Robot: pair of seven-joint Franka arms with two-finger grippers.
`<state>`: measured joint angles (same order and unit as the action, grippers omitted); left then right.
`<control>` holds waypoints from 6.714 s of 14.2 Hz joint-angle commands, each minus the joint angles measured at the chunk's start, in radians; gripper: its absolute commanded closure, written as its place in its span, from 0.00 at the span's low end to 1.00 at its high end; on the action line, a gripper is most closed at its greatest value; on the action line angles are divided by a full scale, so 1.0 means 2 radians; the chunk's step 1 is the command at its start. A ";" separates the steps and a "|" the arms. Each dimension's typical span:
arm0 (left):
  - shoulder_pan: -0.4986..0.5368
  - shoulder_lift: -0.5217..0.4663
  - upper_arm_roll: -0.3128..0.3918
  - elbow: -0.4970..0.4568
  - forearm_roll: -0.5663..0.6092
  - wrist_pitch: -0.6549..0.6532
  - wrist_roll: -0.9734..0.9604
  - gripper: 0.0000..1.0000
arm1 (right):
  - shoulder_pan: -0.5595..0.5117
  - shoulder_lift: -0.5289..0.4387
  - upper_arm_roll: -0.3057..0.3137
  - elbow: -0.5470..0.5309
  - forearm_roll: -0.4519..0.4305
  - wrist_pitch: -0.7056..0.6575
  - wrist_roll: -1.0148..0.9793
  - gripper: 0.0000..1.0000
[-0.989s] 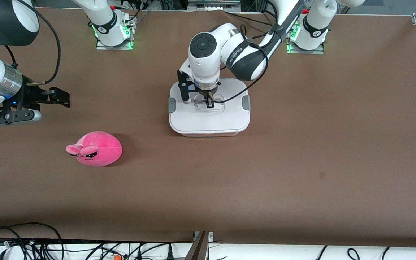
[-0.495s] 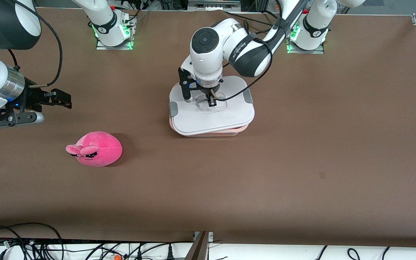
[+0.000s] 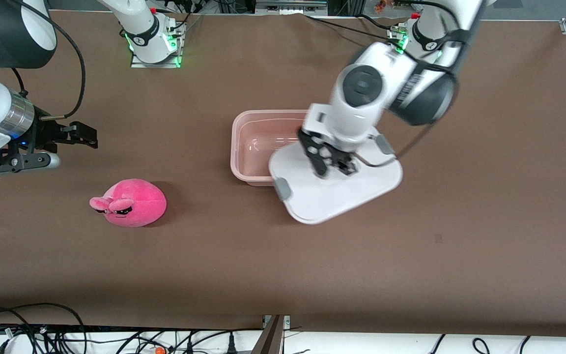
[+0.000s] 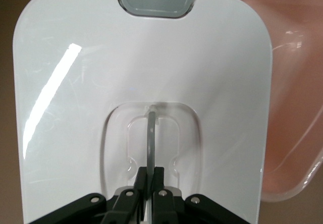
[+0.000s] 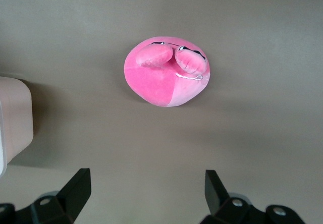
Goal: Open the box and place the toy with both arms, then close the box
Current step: 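Lift the white lid off the pink tub with the left gripper, then hold the lid aside with the left gripper while the right gripper reaches the toy, then grasp the pink plush toy with the right gripper, then carry the pink toy with the right gripper into the pink tub, then lower the toy into the tub and open the right gripper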
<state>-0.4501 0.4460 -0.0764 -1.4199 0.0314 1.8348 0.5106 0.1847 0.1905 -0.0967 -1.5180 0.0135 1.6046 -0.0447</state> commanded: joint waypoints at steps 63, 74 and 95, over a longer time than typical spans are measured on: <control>0.240 -0.013 -0.018 0.036 -0.039 -0.064 0.187 1.00 | 0.286 0.192 0.007 0.218 -0.061 -0.056 -0.225 1.00; 0.242 -0.012 -0.018 0.034 -0.046 -0.064 0.187 1.00 | 0.363 0.243 0.005 0.252 -0.097 -0.084 -0.223 1.00; 0.239 -0.012 -0.018 0.032 -0.046 -0.064 0.190 1.00 | 0.409 0.365 0.007 0.256 -0.146 0.082 -0.043 0.00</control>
<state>0.0232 0.4252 -0.1106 -1.3619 -0.0354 1.7223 0.8626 0.9941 0.8989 -0.0872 -1.0405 -0.2729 1.7482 -0.2160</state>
